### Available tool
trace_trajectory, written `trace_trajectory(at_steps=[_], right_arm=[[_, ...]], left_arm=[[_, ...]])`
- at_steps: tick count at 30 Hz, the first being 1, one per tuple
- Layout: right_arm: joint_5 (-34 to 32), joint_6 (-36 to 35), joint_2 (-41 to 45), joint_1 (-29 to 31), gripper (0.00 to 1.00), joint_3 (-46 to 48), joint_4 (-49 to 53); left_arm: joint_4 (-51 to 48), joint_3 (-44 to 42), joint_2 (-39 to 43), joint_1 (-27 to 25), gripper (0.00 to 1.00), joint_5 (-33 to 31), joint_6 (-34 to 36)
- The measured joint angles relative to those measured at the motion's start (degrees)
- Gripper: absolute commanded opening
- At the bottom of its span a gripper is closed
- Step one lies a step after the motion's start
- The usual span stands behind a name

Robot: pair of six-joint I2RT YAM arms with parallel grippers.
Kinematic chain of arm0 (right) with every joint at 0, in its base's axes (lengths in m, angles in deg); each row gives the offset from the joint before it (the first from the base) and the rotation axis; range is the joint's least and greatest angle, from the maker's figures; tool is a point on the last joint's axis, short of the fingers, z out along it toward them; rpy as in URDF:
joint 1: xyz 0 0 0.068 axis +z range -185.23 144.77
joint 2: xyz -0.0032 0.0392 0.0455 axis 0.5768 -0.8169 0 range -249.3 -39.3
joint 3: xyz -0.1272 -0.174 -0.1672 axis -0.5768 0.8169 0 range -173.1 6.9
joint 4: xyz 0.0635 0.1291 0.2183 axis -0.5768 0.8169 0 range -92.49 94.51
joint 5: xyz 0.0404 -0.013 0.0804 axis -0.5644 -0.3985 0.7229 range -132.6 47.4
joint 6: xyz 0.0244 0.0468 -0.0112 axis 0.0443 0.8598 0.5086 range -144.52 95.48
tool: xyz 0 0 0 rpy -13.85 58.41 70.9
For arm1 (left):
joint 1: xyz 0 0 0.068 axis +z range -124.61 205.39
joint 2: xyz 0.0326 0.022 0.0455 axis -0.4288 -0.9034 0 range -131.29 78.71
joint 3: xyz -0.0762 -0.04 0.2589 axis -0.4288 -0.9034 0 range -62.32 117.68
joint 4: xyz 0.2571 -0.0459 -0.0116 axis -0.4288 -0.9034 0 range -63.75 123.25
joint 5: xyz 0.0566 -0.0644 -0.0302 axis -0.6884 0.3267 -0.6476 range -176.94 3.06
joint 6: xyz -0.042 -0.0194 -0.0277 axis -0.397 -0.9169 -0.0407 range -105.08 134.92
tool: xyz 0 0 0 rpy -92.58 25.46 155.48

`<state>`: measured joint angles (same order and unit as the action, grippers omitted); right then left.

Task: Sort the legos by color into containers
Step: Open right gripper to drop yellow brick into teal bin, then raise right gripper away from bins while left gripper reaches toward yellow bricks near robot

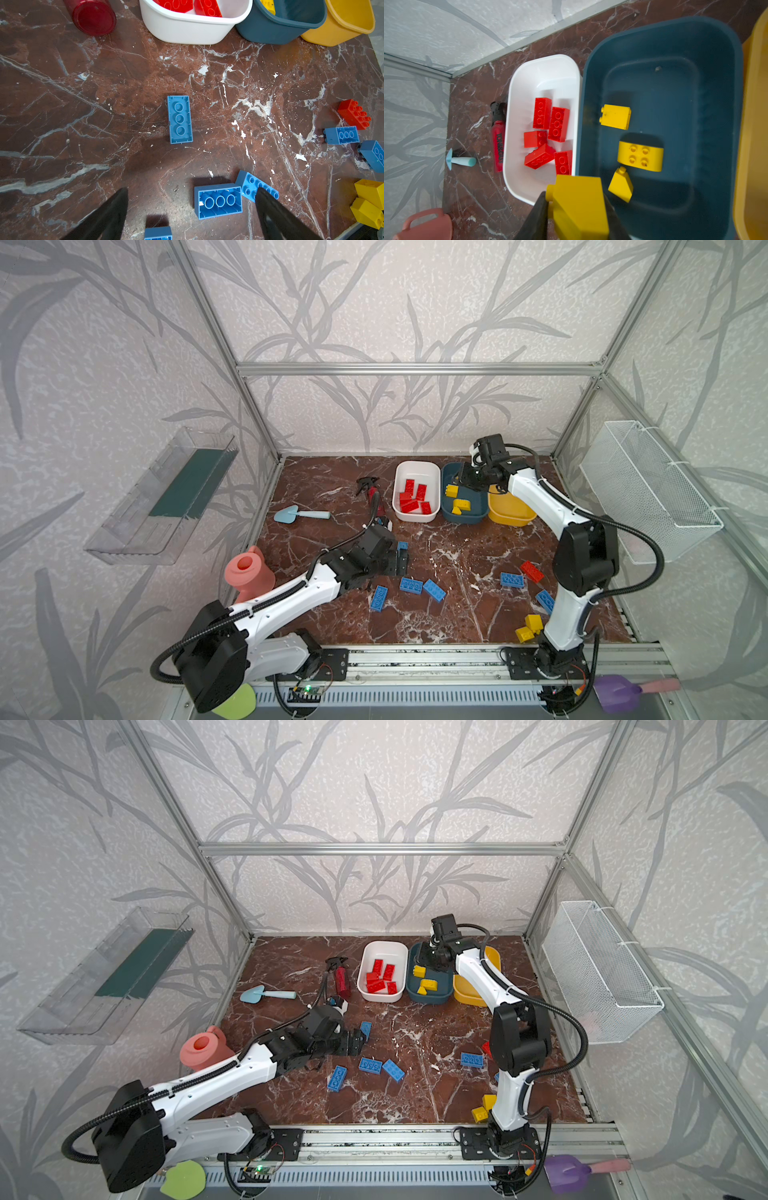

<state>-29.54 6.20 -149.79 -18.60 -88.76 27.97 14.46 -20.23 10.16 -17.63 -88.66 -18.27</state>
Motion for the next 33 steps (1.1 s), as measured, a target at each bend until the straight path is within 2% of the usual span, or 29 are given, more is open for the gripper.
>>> trace_trajectory(at_steps=[5, 10, 14, 19, 27, 33], right_arm=[[0.48, -0.22, -4.83, -2.12, 0.30, -0.33, -0.20], [1.33, -0.55, -6.56, -3.41, 0.48, -0.35, -0.31], [2.51, -0.79, -6.56, -3.63, 0.56, -0.63, -1.16], [3.56, -1.18, -6.56, -3.72, 0.72, -0.72, -2.23], [5.25, -1.73, -5.14, -3.93, 0.79, -0.72, -3.72], [6.62, -1.84, 2.51, -4.70, 0.80, -0.66, -5.01]], left_arm=[[-0.07, 0.00, 0.00, 0.00, 0.95, 0.00, 0.13], [0.00, -0.02, -0.02, -0.11, 0.95, 0.02, 0.28], [0.35, -0.02, -0.70, -0.37, 0.95, -0.04, 1.03], [0.48, 0.09, -2.45, -2.08, 0.95, -0.39, 2.49], [0.17, 4.96, -7.52, -7.02, 0.95, -1.70, 6.62], [0.52, 11.52, -13.68, -10.86, 0.95, -1.31, 11.04]])
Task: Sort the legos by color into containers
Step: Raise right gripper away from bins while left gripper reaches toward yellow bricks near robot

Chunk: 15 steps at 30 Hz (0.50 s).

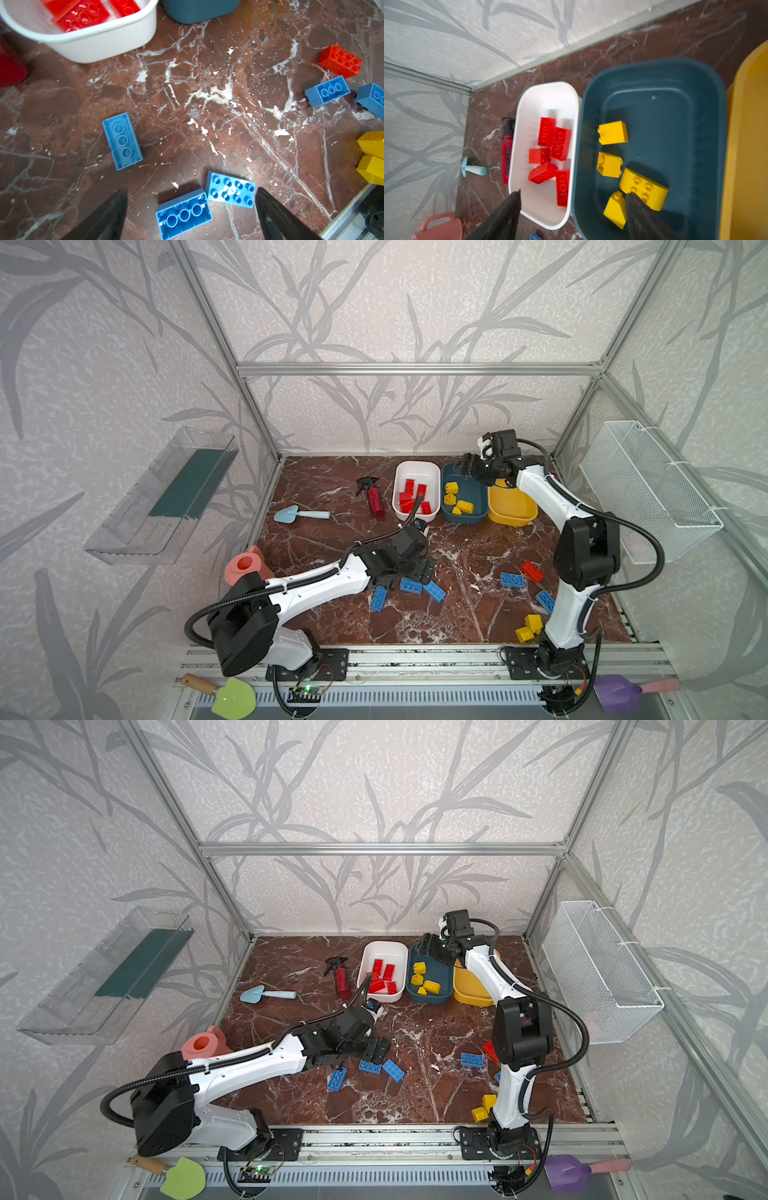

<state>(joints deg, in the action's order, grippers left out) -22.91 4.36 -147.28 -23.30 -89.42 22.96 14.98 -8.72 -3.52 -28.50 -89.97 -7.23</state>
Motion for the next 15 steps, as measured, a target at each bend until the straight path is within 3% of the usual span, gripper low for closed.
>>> trace_trajectory(at_steps=[15], right_arm=[[3.37, 1.66, 20.85, -5.29, 0.80, 0.00, -1.66]], left_arm=[[6.82, 14.38, -20.37, -10.45, 0.94, 8.76, 11.45]])
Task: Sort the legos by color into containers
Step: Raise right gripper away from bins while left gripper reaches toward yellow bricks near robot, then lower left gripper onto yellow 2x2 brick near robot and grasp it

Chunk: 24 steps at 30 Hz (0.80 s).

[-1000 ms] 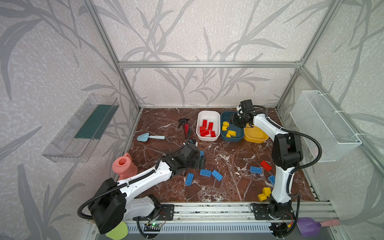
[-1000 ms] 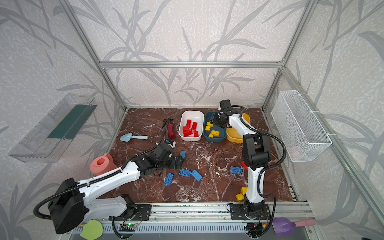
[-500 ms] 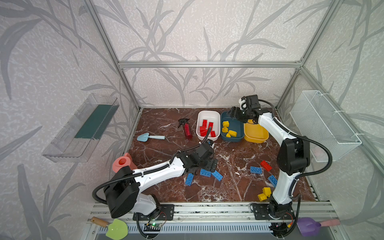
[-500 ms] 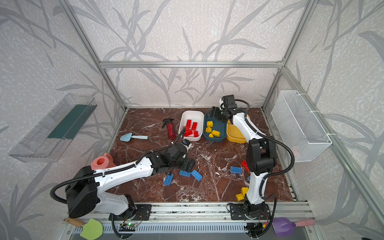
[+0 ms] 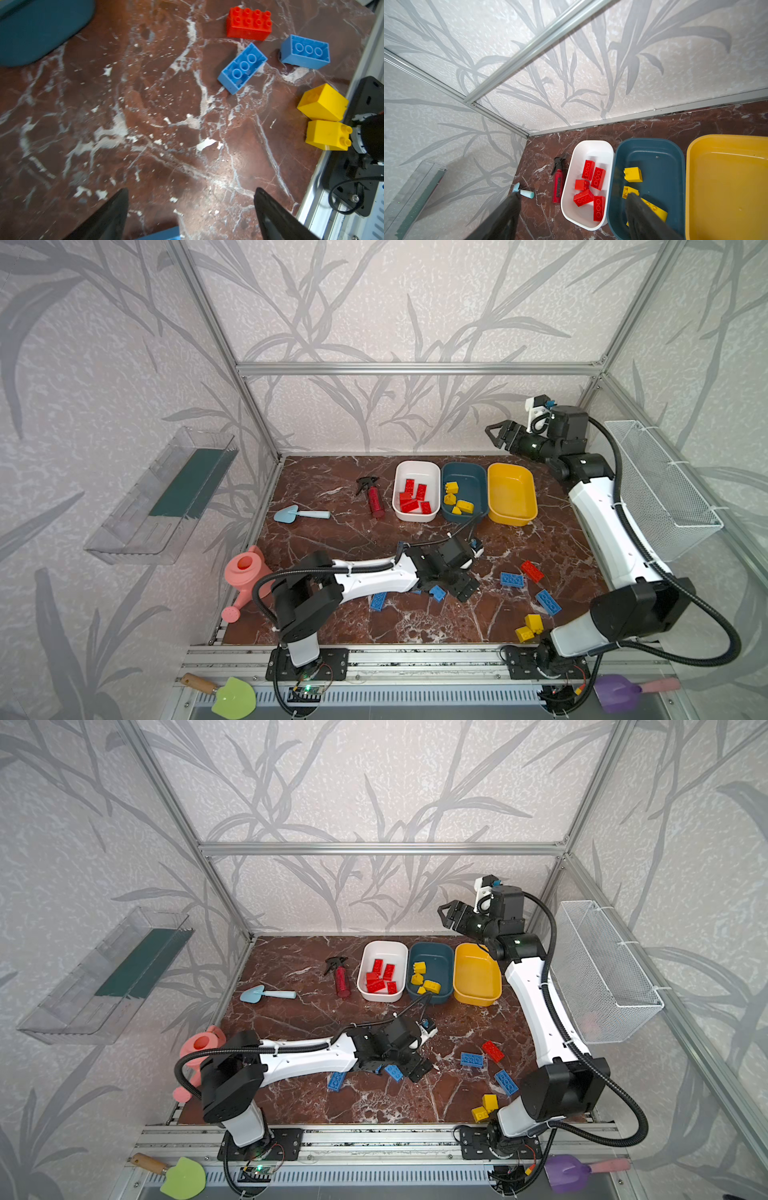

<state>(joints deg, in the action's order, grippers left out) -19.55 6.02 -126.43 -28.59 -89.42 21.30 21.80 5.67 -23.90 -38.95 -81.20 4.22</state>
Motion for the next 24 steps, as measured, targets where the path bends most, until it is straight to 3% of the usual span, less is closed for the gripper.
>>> trace_trajectory(at_steps=[9, 24], right_arm=[[0.70, 1.90, 6.23, -1.75, 0.80, 0.07, 0.02], [1.51, 4.00, 10.36, -3.23, 0.80, 0.07, 0.00]], left_arm=[[1.92, 9.92, -10.86, -4.70, 0.95, 6.25, 5.29], [2.82, 17.55, -18.29, -8.74, 0.99, 13.94, 11.06]])
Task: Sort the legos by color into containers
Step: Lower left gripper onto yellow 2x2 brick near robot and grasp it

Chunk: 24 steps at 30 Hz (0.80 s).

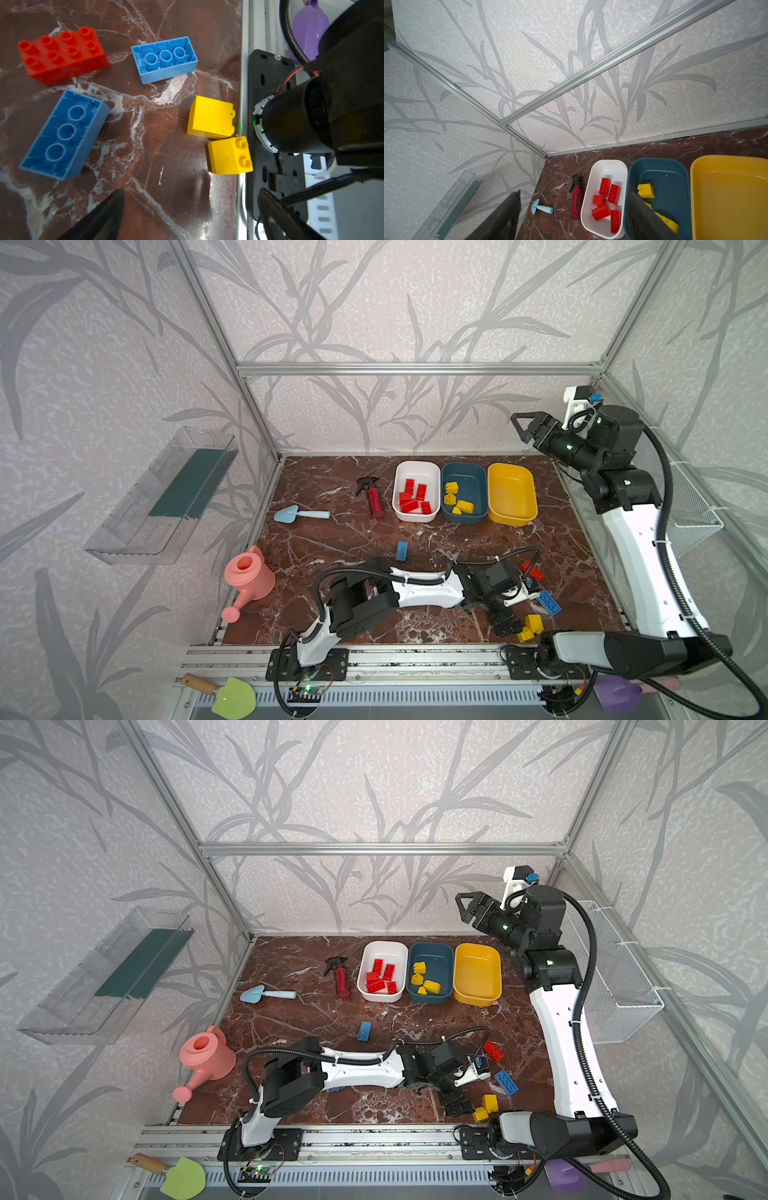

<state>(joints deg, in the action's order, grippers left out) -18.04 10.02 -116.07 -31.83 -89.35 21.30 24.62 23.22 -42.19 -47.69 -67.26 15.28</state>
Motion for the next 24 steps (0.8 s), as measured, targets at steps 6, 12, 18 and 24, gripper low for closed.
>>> trace_trajectory(at_steps=[6, 12, 18, 24], right_arm=[[0.09, 0.35, 0.00, -0.13, 0.80, 0.00, 0.00], [0.22, 0.39, 0.00, -0.13, 0.80, 0.00, 0.00], [0.39, 0.37, 0.02, -0.13, 0.80, 1.14, -0.04], [0.74, 0.39, 0.15, -0.13, 0.80, 2.73, -0.11]], left_arm=[[-0.81, 3.48, -2.91, -1.49, 0.99, 0.52, 1.03], [-2.21, 5.73, -4.39, -3.37, 0.99, 0.44, 1.46], [-2.73, 8.17, -7.50, -4.13, 0.98, -1.66, 1.40], [-3.34, 8.55, -8.61, -4.00, 0.94, -4.35, 1.01]])
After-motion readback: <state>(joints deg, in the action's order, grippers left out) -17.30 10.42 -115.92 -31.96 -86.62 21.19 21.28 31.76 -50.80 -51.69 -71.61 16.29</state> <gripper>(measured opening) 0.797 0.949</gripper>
